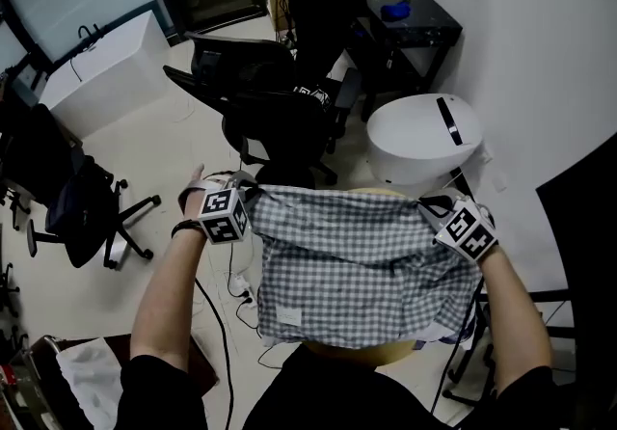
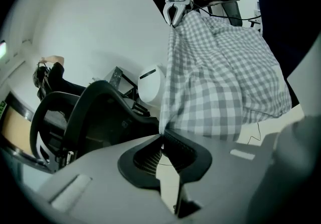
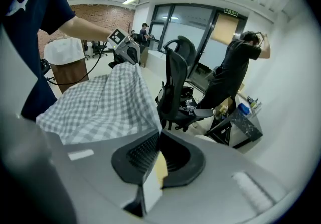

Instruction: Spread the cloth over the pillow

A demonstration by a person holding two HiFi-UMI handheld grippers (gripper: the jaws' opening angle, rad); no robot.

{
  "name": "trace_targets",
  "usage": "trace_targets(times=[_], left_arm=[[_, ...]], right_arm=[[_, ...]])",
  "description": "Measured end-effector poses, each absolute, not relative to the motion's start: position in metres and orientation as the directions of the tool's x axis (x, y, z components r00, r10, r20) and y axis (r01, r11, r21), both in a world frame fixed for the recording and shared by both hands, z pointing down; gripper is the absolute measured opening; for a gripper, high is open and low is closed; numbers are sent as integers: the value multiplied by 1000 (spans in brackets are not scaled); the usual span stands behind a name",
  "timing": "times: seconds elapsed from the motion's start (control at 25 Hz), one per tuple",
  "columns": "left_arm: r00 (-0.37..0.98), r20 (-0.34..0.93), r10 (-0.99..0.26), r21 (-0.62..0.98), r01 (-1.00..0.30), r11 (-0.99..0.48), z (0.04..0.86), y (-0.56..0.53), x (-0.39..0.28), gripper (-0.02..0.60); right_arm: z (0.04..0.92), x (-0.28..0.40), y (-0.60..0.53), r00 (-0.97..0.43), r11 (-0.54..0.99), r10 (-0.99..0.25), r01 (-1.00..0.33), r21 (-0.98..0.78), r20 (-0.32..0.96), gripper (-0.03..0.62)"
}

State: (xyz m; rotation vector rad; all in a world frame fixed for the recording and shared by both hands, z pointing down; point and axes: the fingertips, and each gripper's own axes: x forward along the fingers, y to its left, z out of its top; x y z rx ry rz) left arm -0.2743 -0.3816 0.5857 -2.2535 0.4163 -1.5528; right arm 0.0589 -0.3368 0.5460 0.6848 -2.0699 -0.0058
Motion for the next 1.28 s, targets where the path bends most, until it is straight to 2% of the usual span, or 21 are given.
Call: trace_targets(times=[0.28,0.6,0.84,1.0,1.16,1.28], left_arm=[[394,839,-375,-353,-130,-926,631,-409,-264,6],[357,890,-283,-238,-167,-957,695,-420,-250,8],[323,904,-279,-221,-206,-953,732,-416,-252,29],[357,884,-302,-236,-216,-947,720,-412,-254,31],[424,834,-353,-290,-208,-934,683,-405,-248,30],[467,798,-381,-338,-176,-924,649,-387,-244,31]], right_arm=[[584,71,-365,-357,801,-497,-540,259,791,15],[634,82,-384,-330,795,-409,-587,154,851,20],[655,88,-390,-312,774,-413,-615,149,856,109],[634,87,-393,-360,750,-469,-644,149,807,123],[596,84,-395,-447,719,-535,-687,108,717,127],[560,79,-388,-482,723,-577,-677,139,659,129]])
